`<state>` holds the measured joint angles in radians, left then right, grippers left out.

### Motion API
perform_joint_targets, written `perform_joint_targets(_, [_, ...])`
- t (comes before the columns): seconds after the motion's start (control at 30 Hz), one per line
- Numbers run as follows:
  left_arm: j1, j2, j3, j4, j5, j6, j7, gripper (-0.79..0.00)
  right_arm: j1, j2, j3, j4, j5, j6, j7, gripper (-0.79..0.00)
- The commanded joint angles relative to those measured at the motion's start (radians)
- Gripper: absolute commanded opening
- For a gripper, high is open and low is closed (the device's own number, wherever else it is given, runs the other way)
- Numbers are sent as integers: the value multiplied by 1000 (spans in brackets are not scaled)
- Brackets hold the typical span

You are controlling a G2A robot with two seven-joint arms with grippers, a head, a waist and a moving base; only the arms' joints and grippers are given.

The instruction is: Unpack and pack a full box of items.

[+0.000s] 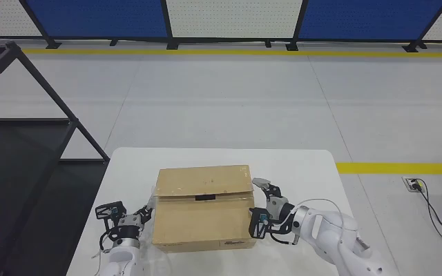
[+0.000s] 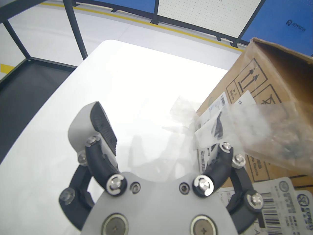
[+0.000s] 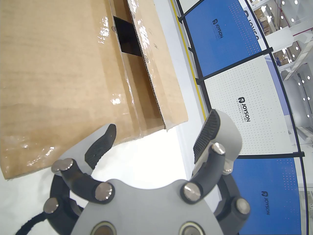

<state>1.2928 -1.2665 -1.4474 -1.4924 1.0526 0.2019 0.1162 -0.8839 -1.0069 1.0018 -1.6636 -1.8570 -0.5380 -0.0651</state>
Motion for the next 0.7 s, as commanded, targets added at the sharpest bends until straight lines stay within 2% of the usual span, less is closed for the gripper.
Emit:
perform_joint_targets(0.0, [11, 0, -12, -11, -3, 3, 8, 0, 0, -1, 1, 3, -2, -3, -3, 0])
perform_joint_targets(0.37, [55, 1, -61, -84, 7, 10, 11, 0, 0, -8, 9, 15, -8, -8, -14, 0])
perform_joint_targets(0.67, [79, -3, -58, -126, 32, 10, 13, 0, -5, -10, 27, 8, -8, -3, -20, 0])
